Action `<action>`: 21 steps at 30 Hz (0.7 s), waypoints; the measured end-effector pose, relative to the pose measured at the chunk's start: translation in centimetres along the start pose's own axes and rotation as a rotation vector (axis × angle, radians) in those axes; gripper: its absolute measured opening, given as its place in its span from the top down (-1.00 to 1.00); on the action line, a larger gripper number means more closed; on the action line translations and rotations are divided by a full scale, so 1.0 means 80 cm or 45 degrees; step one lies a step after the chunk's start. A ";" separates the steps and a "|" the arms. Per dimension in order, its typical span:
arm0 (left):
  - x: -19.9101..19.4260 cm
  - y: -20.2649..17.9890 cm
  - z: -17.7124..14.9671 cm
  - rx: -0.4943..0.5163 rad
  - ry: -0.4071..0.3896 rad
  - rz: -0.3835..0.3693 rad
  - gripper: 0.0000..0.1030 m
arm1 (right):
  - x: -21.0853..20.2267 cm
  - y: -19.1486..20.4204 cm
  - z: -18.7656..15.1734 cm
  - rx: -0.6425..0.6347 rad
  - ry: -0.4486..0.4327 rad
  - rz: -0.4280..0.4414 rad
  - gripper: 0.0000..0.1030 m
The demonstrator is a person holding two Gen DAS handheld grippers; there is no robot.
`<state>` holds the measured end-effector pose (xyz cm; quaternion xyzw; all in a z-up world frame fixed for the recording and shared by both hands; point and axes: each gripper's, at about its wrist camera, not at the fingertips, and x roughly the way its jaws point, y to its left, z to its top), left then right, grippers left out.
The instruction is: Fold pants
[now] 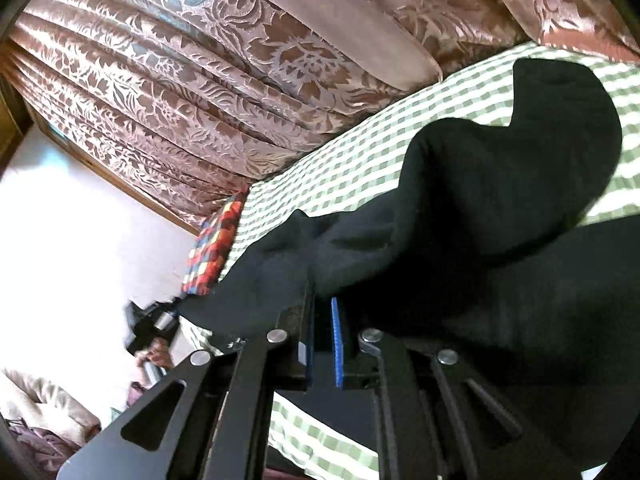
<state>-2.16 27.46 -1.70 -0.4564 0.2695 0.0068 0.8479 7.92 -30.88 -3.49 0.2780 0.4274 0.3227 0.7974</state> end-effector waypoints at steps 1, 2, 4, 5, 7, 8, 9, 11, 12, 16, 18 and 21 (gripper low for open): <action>-0.002 -0.010 0.004 0.050 -0.013 -0.004 0.89 | 0.005 -0.002 -0.001 -0.006 0.023 -0.024 0.89; -0.003 -0.019 0.007 0.104 -0.022 0.005 0.89 | 0.010 -0.006 -0.003 0.005 0.047 -0.036 0.89; 0.005 -0.032 0.014 0.174 -0.010 0.040 0.90 | 0.027 -0.016 -0.007 0.043 0.101 -0.060 0.89; 0.014 -0.037 0.020 0.196 0.002 0.065 0.91 | 0.034 -0.020 -0.007 0.049 0.123 -0.071 0.89; 0.035 -0.051 0.039 0.227 0.016 0.109 0.91 | 0.052 -0.019 0.002 0.048 0.144 -0.102 0.89; 0.042 -0.059 0.050 0.238 0.004 0.110 0.91 | 0.053 -0.014 0.011 0.040 0.121 -0.106 0.89; 0.042 -0.068 0.059 0.246 -0.026 0.094 0.91 | 0.050 -0.007 0.017 0.035 0.092 -0.094 0.90; 0.032 -0.078 0.069 0.262 -0.080 0.033 0.91 | 0.026 0.017 0.030 -0.027 -0.004 -0.028 0.90; 0.022 -0.082 0.070 0.278 -0.105 0.002 0.91 | 0.013 0.029 0.031 -0.076 -0.032 -0.011 0.90; 0.003 -0.037 0.034 0.325 -0.060 0.064 0.91 | -0.004 0.033 0.003 -0.157 0.041 -0.011 0.90; 0.003 0.011 0.007 0.271 0.030 0.137 0.91 | 0.015 0.020 -0.032 -0.167 0.186 -0.083 0.90; -0.003 0.070 -0.030 0.175 0.107 0.216 0.91 | 0.039 -0.005 -0.072 -0.113 0.302 -0.160 0.90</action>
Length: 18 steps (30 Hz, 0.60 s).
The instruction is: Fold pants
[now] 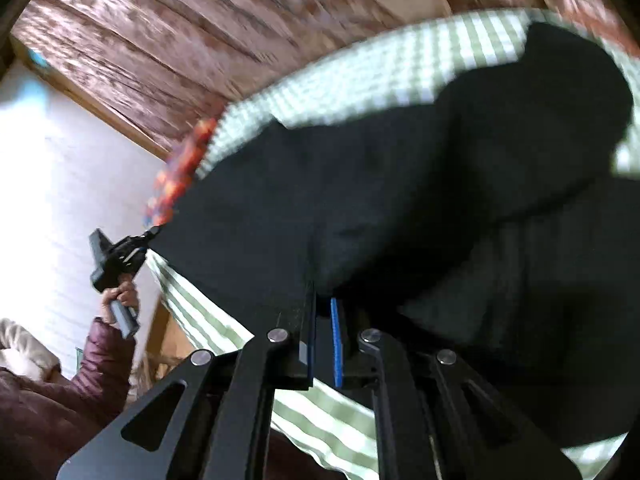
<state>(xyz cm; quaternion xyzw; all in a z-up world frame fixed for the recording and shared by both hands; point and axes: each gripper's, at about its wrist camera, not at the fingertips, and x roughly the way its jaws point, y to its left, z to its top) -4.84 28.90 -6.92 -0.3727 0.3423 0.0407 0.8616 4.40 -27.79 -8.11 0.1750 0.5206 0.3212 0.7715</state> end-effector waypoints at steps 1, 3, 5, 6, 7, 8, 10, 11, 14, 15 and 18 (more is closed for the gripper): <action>0.002 0.011 -0.010 -0.027 0.015 0.015 0.91 | 0.006 -0.006 -0.006 0.023 0.008 -0.016 0.90; 0.005 0.024 -0.022 -0.067 0.032 0.028 0.91 | 0.015 -0.020 -0.011 0.091 -0.002 -0.009 0.90; 0.008 0.026 -0.025 -0.076 0.031 0.035 0.91 | 0.016 -0.021 -0.010 0.088 -0.006 -0.017 0.90; 0.009 0.024 -0.024 -0.068 0.028 0.037 0.91 | 0.013 -0.018 -0.009 0.072 -0.009 -0.026 0.90; 0.006 0.022 -0.023 -0.054 0.026 0.040 0.91 | 0.008 -0.014 -0.009 0.055 -0.018 -0.029 0.90; 0.008 0.020 -0.022 -0.045 0.024 0.045 0.91 | 0.001 -0.010 -0.009 0.046 -0.029 -0.023 0.90; 0.008 0.018 -0.021 -0.029 0.025 0.054 0.91 | -0.009 -0.005 -0.008 0.020 -0.052 -0.006 0.90; 0.009 0.017 -0.021 -0.028 0.029 0.059 0.91 | -0.009 -0.004 -0.010 0.010 -0.050 -0.011 0.90; 0.020 0.016 -0.026 -0.002 0.071 0.130 0.89 | 0.012 -0.010 -0.020 0.010 0.015 -0.057 0.90; 0.021 0.016 -0.027 -0.005 0.075 0.140 0.86 | 0.018 -0.020 -0.029 0.018 0.040 -0.066 0.90; 0.014 0.023 -0.023 -0.058 0.073 0.183 0.29 | 0.016 -0.029 -0.029 0.039 0.039 -0.035 0.88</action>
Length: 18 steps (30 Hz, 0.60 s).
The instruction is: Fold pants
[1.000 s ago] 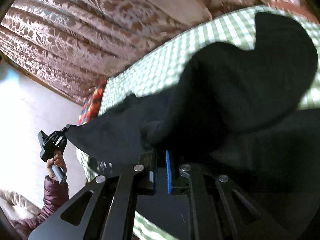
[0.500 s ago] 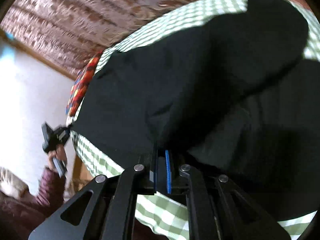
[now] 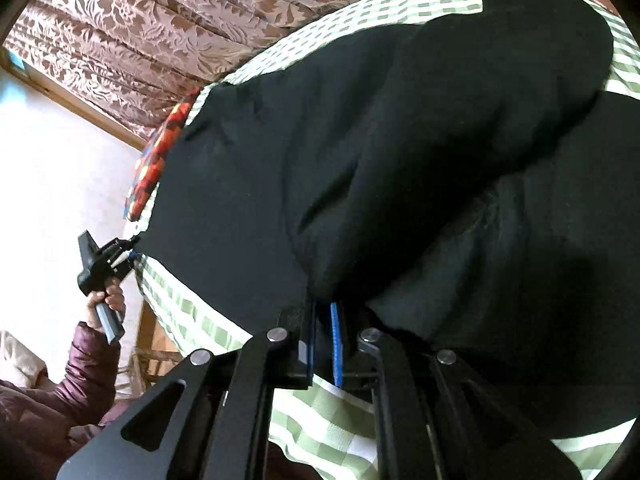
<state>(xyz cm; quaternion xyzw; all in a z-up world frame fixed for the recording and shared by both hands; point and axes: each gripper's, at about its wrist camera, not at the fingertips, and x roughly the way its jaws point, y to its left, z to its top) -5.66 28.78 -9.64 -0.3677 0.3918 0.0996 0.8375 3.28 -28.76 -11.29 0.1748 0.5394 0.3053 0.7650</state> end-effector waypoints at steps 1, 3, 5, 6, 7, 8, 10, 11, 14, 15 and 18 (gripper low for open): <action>-0.007 0.004 0.003 -0.032 -0.008 -0.007 0.23 | -0.004 0.001 0.002 -0.022 0.022 0.007 0.78; -0.024 0.006 0.007 -0.047 -0.068 0.041 0.08 | -0.017 0.003 0.005 -0.066 0.043 -0.016 0.35; -0.042 -0.006 0.008 0.013 -0.126 0.065 0.08 | -0.049 0.002 0.016 -0.091 -0.017 -0.054 0.07; -0.048 -0.018 0.007 0.061 -0.139 0.047 0.08 | -0.068 0.002 0.026 -0.099 -0.059 -0.074 0.07; -0.050 -0.027 0.005 0.098 -0.143 0.033 0.08 | -0.087 0.001 0.039 -0.101 -0.113 -0.098 0.02; -0.049 -0.041 0.003 0.148 -0.139 0.012 0.08 | -0.099 0.000 0.050 -0.099 -0.154 -0.114 -0.04; -0.039 -0.075 -0.008 0.270 -0.095 -0.064 0.08 | -0.123 -0.009 0.090 -0.058 -0.270 -0.206 -0.27; -0.030 -0.098 -0.017 0.354 -0.061 -0.098 0.08 | -0.126 -0.013 0.111 -0.045 -0.301 -0.258 -0.27; -0.002 -0.161 -0.053 0.570 0.057 -0.212 0.08 | -0.109 -0.026 0.173 -0.011 -0.326 -0.419 -0.27; 0.008 -0.185 -0.070 0.658 0.108 -0.252 0.08 | -0.094 -0.033 0.198 0.007 -0.310 -0.470 -0.27; 0.032 -0.236 -0.119 0.833 0.240 -0.367 0.04 | -0.041 -0.049 0.256 0.014 -0.238 -0.663 -0.26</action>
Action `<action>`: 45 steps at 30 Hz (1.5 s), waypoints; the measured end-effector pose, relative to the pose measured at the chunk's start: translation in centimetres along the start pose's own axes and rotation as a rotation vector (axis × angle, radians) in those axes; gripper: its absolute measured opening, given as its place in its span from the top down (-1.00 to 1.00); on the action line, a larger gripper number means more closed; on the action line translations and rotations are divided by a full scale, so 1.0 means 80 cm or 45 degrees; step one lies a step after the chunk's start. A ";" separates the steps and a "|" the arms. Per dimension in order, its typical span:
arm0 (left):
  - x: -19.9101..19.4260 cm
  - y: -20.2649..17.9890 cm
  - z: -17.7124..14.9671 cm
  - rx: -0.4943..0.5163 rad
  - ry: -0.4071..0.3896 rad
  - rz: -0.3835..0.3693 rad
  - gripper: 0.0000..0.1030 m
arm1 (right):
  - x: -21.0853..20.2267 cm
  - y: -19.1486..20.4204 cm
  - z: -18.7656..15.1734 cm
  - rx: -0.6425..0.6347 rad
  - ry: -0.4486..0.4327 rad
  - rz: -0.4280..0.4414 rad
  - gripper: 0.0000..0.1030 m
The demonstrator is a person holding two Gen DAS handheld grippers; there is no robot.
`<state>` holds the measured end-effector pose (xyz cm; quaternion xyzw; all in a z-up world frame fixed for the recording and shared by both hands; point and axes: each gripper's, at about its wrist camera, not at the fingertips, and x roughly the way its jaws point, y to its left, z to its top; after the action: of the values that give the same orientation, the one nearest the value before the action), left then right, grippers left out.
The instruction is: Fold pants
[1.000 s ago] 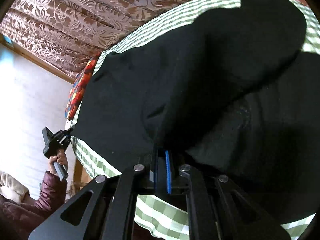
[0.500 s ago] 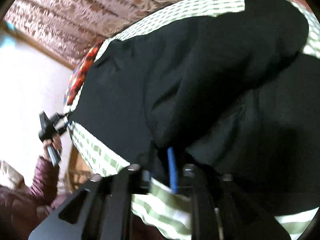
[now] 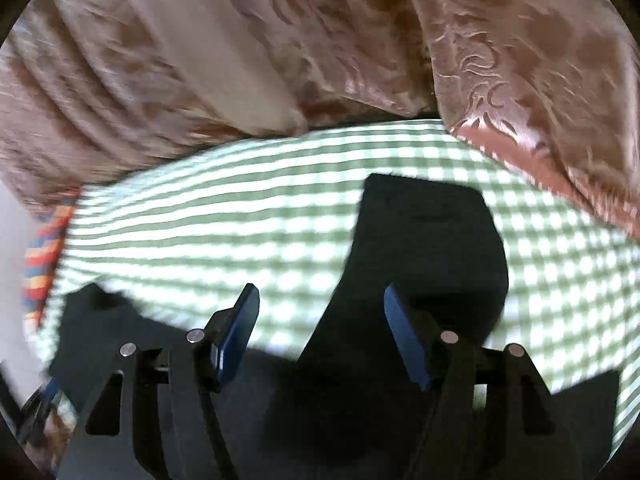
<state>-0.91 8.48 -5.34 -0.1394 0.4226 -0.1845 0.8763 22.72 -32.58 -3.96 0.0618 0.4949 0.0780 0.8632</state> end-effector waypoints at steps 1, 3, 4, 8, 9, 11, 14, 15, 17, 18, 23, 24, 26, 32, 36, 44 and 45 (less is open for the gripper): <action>0.013 -0.017 -0.003 0.050 0.037 -0.036 -0.01 | 0.027 0.005 0.012 -0.014 0.047 -0.071 -0.25; 0.033 -0.048 -0.008 0.136 0.073 -0.081 -0.08 | 0.073 0.003 0.018 -0.028 0.150 -0.209 -0.18; 0.041 -0.058 -0.010 0.161 0.092 -0.112 -0.08 | 0.098 0.000 0.017 -0.045 0.220 -0.280 0.08; 0.067 -0.109 -0.019 0.329 0.134 -0.174 -0.26 | 0.096 -0.002 0.010 -0.073 0.194 -0.297 0.90; 0.071 -0.119 -0.023 0.363 0.143 -0.191 -0.26 | 0.081 -0.007 0.008 -0.047 0.161 -0.254 0.91; 0.086 -0.138 -0.030 0.450 0.170 -0.187 -0.26 | 0.041 -0.023 0.001 0.017 0.070 -0.151 0.91; 0.105 -0.153 -0.036 0.522 0.195 -0.147 -0.26 | -0.038 -0.060 -0.023 0.136 -0.095 -0.011 0.91; 0.107 -0.156 -0.039 0.532 0.198 -0.134 -0.26 | -0.067 -0.073 -0.033 0.182 -0.151 0.025 0.91; 0.113 -0.158 -0.043 0.558 0.198 -0.099 -0.26 | -0.109 -0.091 -0.046 0.270 -0.237 0.082 0.91; 0.114 -0.160 -0.045 0.570 0.197 -0.088 -0.26 | -0.134 -0.108 -0.062 0.322 -0.284 0.104 0.91; 0.125 -0.163 -0.049 0.631 0.173 -0.025 -0.03 | -0.196 -0.205 -0.170 0.645 -0.388 0.118 0.91; 0.127 -0.162 -0.047 0.626 0.173 -0.028 0.01 | -0.191 -0.225 -0.195 0.725 -0.367 0.112 0.91; 0.127 -0.161 -0.043 0.619 0.174 -0.032 0.12 | -0.172 -0.259 -0.236 0.867 -0.323 0.133 0.91; 0.128 -0.159 -0.032 0.582 0.198 -0.095 0.62 | -0.135 -0.299 -0.292 1.042 -0.302 0.266 0.79; 0.125 -0.161 -0.032 0.576 0.198 -0.109 0.82 | -0.136 -0.317 -0.295 1.120 -0.367 0.280 0.14; 0.103 -0.157 -0.010 0.513 0.147 -0.202 0.87 | -0.161 -0.326 -0.264 1.035 -0.440 0.212 0.89; 0.097 -0.156 -0.007 0.497 0.134 -0.233 0.88 | -0.173 -0.322 -0.260 1.005 -0.470 0.209 0.89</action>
<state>0.55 -6.15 -5.97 0.0050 0.4096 -0.3486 0.8430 -0.27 -59.92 -7.49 0.4386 0.3179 -0.0608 0.8384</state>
